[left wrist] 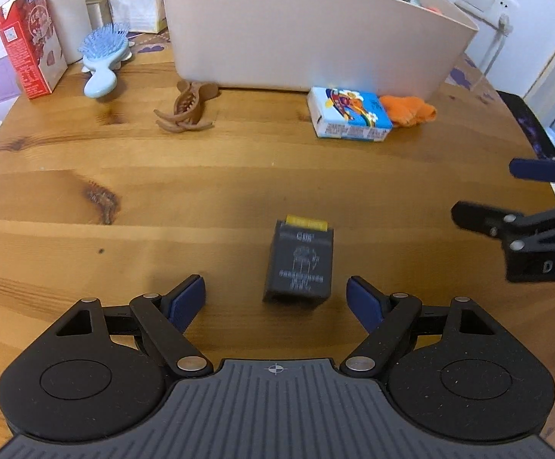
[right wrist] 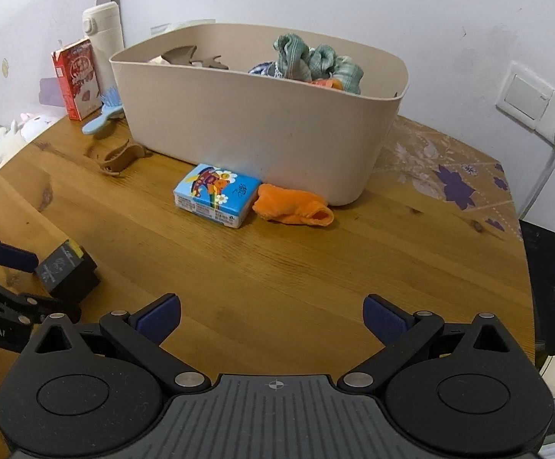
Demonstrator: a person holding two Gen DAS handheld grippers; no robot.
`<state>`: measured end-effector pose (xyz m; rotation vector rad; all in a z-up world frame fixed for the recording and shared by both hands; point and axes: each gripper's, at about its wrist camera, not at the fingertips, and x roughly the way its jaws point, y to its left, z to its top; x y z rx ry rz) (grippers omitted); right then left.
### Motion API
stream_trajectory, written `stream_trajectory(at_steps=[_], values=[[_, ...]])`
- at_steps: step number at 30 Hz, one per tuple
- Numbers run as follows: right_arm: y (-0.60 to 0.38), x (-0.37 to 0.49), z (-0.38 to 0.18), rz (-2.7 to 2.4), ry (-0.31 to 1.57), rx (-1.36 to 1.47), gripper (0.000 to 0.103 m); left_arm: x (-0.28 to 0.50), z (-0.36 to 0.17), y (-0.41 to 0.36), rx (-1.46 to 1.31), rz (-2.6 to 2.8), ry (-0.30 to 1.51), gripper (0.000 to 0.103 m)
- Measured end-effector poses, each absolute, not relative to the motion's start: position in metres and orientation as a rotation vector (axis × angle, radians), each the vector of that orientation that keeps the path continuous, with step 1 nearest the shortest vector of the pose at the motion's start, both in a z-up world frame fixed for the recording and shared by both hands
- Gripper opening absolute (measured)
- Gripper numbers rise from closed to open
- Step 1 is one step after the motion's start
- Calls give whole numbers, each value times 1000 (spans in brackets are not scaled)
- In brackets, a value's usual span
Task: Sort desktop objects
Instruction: 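Grasp the small black box with the left tool while the right tool grasps the orange cloth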
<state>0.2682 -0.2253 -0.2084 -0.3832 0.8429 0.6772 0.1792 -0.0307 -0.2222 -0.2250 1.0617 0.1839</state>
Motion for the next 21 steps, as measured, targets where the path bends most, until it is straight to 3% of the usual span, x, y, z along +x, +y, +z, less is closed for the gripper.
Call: stream_trajectory(at_steps=[7, 17, 21], values=[[-218, 280, -219, 667, 853, -394, 103, 191, -222, -29, -216, 184, 1054, 81], [-209, 299, -233, 614, 848, -371, 103, 201, -219, -25, -97, 200, 1029, 36], [-200, 308, -237, 600, 842, -380, 103, 208, -219, -15, -101, 206, 1021, 32]])
